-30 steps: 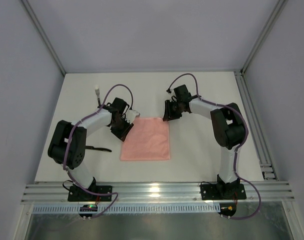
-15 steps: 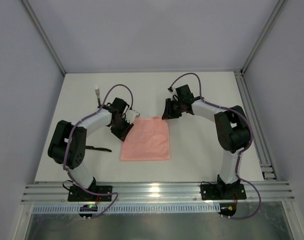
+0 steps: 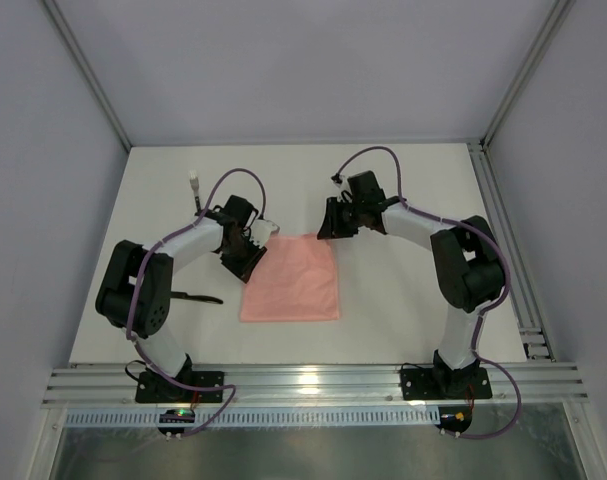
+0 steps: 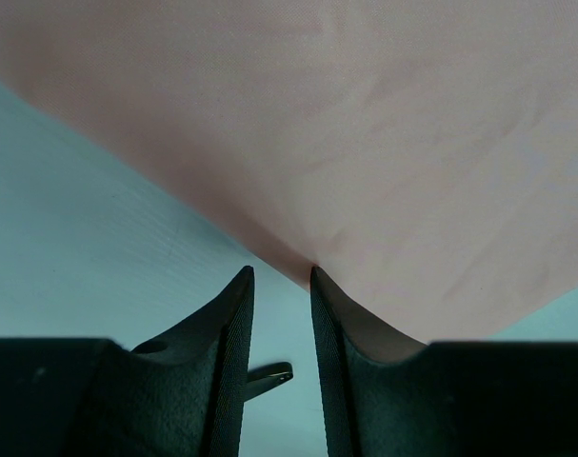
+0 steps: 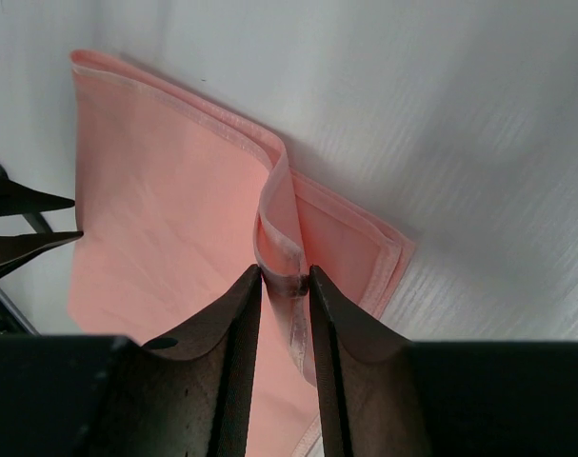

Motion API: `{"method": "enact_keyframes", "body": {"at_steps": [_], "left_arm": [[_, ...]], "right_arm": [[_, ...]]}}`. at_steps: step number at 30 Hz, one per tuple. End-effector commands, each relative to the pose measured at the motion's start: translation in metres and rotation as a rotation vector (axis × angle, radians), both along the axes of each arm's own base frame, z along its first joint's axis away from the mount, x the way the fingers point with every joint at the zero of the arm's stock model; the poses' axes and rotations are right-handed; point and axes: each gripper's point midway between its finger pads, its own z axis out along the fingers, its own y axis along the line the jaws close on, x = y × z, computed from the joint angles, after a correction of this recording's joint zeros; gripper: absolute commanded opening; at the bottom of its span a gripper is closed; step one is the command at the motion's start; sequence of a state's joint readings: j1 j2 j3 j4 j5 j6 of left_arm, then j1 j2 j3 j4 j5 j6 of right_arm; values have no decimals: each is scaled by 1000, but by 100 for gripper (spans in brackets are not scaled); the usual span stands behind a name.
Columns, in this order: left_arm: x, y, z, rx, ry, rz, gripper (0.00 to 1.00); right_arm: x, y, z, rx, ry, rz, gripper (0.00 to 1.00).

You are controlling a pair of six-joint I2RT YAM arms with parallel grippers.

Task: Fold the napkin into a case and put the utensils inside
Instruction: Pick up the top corner of the square-folded napkin from the center of the board.

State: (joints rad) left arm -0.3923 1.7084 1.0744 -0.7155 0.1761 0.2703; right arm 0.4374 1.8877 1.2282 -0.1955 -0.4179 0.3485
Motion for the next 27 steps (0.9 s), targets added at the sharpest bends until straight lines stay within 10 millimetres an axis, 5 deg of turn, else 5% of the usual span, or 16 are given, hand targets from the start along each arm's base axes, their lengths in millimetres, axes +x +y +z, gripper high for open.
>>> {"method": "enact_keyframes", "body": {"at_steps": [1, 14, 22, 27], "left_arm": [[6, 0, 0, -3, -17, -7, 33], [30, -22, 26, -81, -51, -21, 33], [60, -58, 55, -214, -57, 23, 36], [76, -79, 51, -234, -34, 47, 40]], "right_arm": [[3, 12, 28, 64, -65, 13, 31], [-3, 21, 1, 69, -1, 30, 31], [-15, 31, -5, 114, 25, 57, 33], [-23, 35, -7, 129, 29, 66, 36]]}}
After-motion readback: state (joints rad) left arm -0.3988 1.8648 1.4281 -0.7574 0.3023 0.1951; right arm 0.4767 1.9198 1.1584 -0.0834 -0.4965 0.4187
